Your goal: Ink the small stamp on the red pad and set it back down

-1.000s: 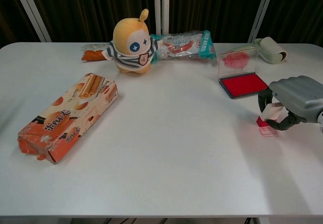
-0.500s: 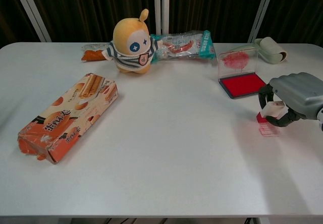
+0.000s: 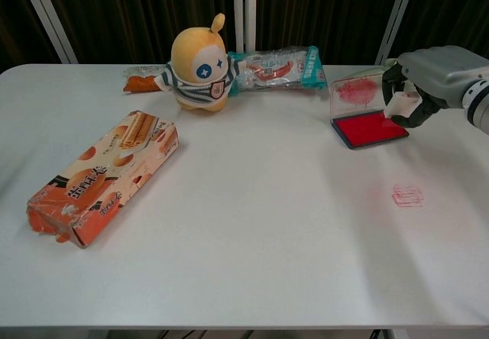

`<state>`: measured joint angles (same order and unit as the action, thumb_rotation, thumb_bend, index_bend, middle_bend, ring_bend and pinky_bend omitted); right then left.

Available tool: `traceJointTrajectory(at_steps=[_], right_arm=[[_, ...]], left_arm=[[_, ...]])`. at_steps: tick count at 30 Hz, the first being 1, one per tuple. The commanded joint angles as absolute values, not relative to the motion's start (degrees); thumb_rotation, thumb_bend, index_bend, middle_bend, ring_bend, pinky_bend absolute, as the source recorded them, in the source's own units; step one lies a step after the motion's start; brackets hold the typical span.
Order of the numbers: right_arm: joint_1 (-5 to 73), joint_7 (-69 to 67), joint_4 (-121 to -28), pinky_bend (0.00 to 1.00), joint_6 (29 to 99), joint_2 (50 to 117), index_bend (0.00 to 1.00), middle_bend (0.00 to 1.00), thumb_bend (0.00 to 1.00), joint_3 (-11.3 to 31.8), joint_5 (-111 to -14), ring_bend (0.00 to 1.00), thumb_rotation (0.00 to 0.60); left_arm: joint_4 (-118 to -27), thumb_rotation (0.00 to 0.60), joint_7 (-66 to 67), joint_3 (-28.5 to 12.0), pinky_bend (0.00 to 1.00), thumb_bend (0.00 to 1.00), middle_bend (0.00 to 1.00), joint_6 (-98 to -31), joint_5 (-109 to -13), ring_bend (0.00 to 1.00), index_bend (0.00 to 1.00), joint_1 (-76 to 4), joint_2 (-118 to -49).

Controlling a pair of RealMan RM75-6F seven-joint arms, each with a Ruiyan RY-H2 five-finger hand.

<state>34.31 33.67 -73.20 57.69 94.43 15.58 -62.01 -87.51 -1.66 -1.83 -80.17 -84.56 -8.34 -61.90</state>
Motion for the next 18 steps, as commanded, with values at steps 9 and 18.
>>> traceJointTrajectory(at_steps=[9,18], right_arm=[[42.38,36.31,-59.74,0.97,49.02,100.90,0.60,0.54,0.32,17.50,-53.97,0.81,0.600],[44.55,36.10,-54.88,0.97,47.43,103.46,0.60,0.54,0.32,16.63,-52.33,0.81,0.600]], left_arm=[[-88.32,0.398,-1.19,-1.95,0.21,0.12,0.18,-79.89,-83.96,0.12,0.11,-8.28,-61.02],[-87.76,0.395,-1.61,-2.09,0.21,0.12,0.18,-78.91,-83.58,0.12,0.11,-8.73,-61.21]])
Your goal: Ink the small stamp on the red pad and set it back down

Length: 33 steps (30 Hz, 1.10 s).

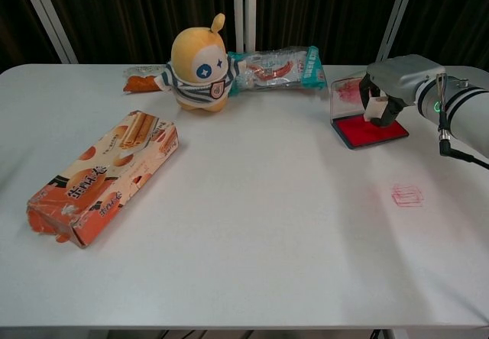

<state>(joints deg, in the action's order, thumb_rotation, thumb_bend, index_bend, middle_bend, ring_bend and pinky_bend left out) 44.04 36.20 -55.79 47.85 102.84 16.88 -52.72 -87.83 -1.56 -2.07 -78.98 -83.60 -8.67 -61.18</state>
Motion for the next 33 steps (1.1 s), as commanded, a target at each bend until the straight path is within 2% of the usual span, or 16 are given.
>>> traceJointTrajectory(at_steps=[1,23,29,33], right_arm=[[44.78,36.04,-54.31,0.97,47.18,103.75,0.60,0.54,0.32,16.53,-52.15,0.81,0.600],[46.69,35.34,-46.01,0.97,43.62,107.85,0.61,0.54,0.32,15.02,-49.45,0.81,0.600],[46.49,33.62,-48.43,0.97,45.51,106.51,0.61,0.54,0.32,15.54,-50.70,0.81,0.600],[45.60,32.47,-54.55,0.97,48.93,103.10,0.61,0.54,0.32,16.39,-52.03,0.81,0.600]], left_arm=[[-87.68,0.395,-1.66,-2.12,0.21,0.12,0.18,-78.86,-83.57,0.12,0.11,-8.78,-61.22],[-87.03,0.398,-1.74,-2.20,0.21,0.12,0.18,-78.25,-82.64,0.12,0.11,-8.73,-61.23],[-87.32,0.399,-1.61,-2.21,0.21,0.12,0.18,-78.63,-82.73,0.12,0.11,-8.56,-61.10],[-87.62,0.397,-1.49,-2.23,0.21,0.12,0.18,-78.92,-82.89,0.12,0.11,-8.49,-61.02]])
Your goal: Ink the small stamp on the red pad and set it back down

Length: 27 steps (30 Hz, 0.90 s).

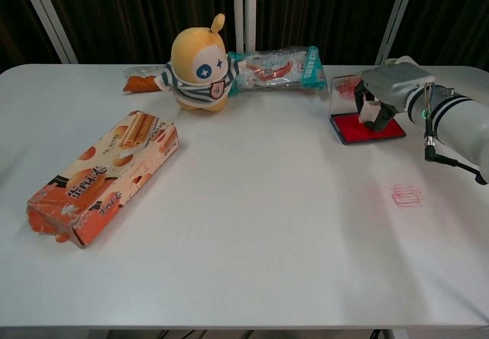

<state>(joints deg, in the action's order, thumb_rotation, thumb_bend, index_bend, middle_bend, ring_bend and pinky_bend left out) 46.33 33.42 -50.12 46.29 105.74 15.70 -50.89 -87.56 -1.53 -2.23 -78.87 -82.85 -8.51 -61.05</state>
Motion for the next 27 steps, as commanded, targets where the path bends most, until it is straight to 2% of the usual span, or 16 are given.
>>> traceJointTrajectory(at_steps=[1,6,13,19,27], right_arm=[[45.15,32.37,-57.18,0.97,50.31,101.67,0.61,0.54,0.32,16.53,-52.59,0.81,0.600],[42.00,32.96,-69.94,0.97,56.34,94.81,0.61,0.54,0.32,15.49,-55.36,0.81,0.600],[36.82,34.68,-81.99,0.97,61.00,88.32,0.62,0.54,0.32,9.90,-58.08,0.81,0.600],[33.88,34.10,-82.36,0.97,61.50,88.26,0.61,0.54,0.32,5.33,-59.46,0.81,0.600],[32.12,32.09,-80.34,0.97,60.97,89.75,0.60,0.52,0.32,3.08,-60.92,0.81,0.600]], left_arm=[[-87.70,0.396,-1.44,-2.22,0.21,0.12,0.18,-78.96,-82.93,0.12,0.11,-8.48,-61.02],[-88.06,0.399,-1.29,-2.18,0.21,0.12,0.18,-79.18,-83.20,0.12,0.11,-8.44,-61.13],[-88.68,0.398,-0.70,-2.01,0.21,0.12,0.18,-79.78,-83.82,0.12,0.11,-8.29,-61.28],[-89.33,0.395,-0.16,-1.87,0.21,0.12,0.18,-80.21,-84.15,0.12,0.11,-8.09,-61.04],[-89.50,0.396,-0.19,-1.87,0.21,0.12,0.18,-80.38,-84.27,0.12,0.11,-8.02,-60.93]])
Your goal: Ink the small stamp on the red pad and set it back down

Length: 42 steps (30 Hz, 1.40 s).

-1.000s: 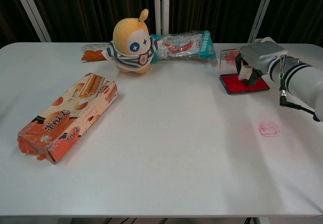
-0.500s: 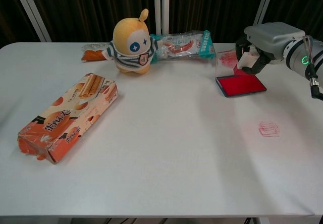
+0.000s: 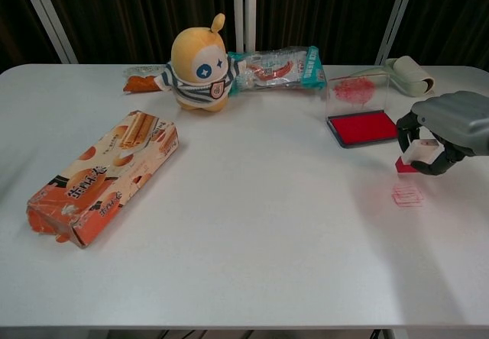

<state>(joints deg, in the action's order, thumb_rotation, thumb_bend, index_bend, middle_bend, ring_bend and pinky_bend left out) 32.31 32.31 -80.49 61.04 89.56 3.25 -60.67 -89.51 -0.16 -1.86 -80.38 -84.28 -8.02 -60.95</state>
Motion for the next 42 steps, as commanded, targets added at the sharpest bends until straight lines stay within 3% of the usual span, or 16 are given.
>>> traceJointTrajectory(at_steps=[1,21,34,39,42], right_arm=[[32.02,31.92,-80.30,0.97,60.92,89.85,0.60,0.52,0.32,3.01,-61.12,0.81,0.600],[31.93,33.01,-78.59,0.97,58.66,91.24,0.52,0.49,0.31,3.16,-60.63,0.81,0.600],[32.17,33.90,-80.00,0.97,57.40,90.05,0.29,0.37,0.30,3.01,-60.13,0.81,0.600],[31.55,34.54,-83.72,0.97,58.64,87.33,0.09,0.28,0.28,2.51,-60.75,0.80,0.600],[29.60,34.31,-88.44,0.97,62.83,83.39,0.02,0.25,0.27,1.91,-63.00,0.80,0.600]], left_arm=[[-89.48,0.397,-0.23,-1.88,0.21,0.12,0.18,-80.37,-84.25,0.12,0.11,-8.02,-60.91],[-88.84,0.399,-0.89,-1.95,0.21,0.12,0.18,-80.18,-84.13,0.12,0.11,-8.05,-61.02],[-88.35,0.396,-1.26,-2.09,0.21,0.12,0.18,-80.45,-84.23,0.12,0.10,-8.03,-61.17],[-88.27,0.398,-1.46,-2.03,0.21,0.12,0.18,-80.59,-84.21,0.12,0.10,-7.87,-61.12],[-88.23,0.400,-1.56,-1.99,0.21,0.12,0.18,-80.63,-84.15,0.12,0.10,-7.76,-61.06]])
